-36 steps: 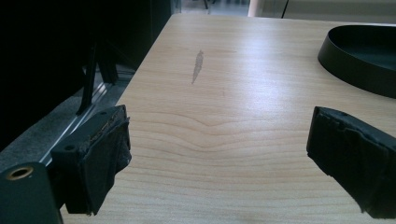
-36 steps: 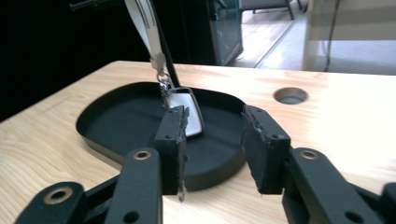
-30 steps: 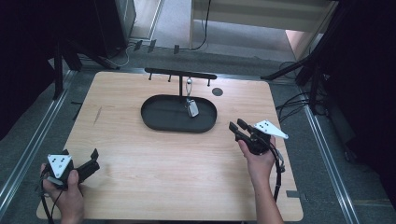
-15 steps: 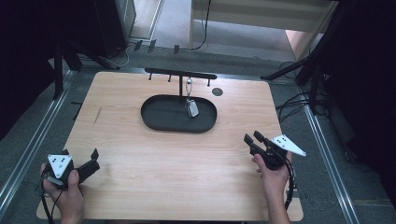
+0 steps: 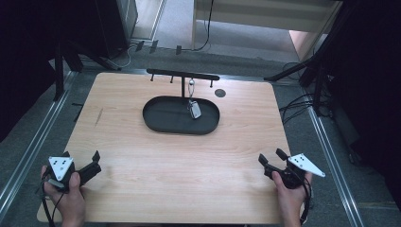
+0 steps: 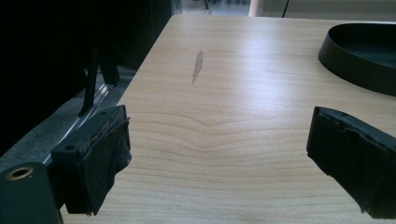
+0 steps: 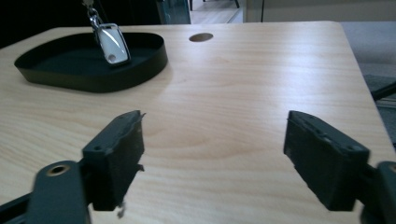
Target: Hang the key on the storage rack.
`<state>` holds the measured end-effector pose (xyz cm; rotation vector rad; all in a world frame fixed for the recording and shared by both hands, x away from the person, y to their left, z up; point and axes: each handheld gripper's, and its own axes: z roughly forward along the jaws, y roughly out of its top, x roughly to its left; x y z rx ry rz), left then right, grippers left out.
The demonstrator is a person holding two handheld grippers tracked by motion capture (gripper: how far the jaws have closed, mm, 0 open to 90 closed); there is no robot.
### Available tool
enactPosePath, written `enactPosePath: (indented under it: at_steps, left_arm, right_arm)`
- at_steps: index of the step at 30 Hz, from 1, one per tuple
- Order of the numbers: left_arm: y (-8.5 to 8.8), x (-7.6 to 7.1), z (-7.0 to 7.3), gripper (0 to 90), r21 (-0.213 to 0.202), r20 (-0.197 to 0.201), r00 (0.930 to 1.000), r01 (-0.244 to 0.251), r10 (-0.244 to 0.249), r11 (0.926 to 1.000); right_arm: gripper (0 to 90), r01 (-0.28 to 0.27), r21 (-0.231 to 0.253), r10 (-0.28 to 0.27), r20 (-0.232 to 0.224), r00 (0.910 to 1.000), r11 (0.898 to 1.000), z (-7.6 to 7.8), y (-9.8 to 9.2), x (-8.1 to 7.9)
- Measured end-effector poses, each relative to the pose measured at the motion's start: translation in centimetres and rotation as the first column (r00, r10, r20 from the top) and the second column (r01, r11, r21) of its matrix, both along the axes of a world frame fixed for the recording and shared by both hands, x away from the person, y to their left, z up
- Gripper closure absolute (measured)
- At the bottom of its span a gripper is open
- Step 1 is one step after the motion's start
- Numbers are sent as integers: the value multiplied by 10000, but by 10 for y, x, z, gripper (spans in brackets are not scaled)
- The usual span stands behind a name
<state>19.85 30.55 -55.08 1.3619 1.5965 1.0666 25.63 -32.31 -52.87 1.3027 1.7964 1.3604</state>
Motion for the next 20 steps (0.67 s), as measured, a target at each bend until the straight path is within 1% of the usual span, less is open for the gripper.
enactPosePath:
  at_steps: [2,4,7,10,15,17,20]
  left_arm:
    - [0,0,0,61,-4,3,10000,-2,2,10000]
    - [0,0,0,61,14,2,10000,-8,8,10000]
    - [0,0,0,61,11,-4,10000,-9,9,10000]
    - [0,0,0,61,7,-4,10000,-7,7,10000]
    - [0,0,0,61,-22,6,10000,-1,1,10000]
    - [0,0,0,61,-33,-3,10000,-3,3,10000]
    - [0,0,0,61,-17,15,10000,-13,13,10000]
  right_arm:
    - [150,138,-140,-138,-27,9999,9998,-2,-5,-5]
    - [150,389,-170,-390,-9,9992,9991,-4,-10,-9]
    - [149,863,-190,-863,29,9963,9961,-6,-18,-15]
    - [149,1124,-280,-1123,42,9937,9933,-9,-23,-20]
    - [153,1393,-5,-1393,-27,9902,9903,-15,-27,-22]
    - [157,1492,36,-1492,48,9888,9888,-15,-28,-22]
    - [157,1493,96,-1494,60,9888,9887,-14,-28,-23]
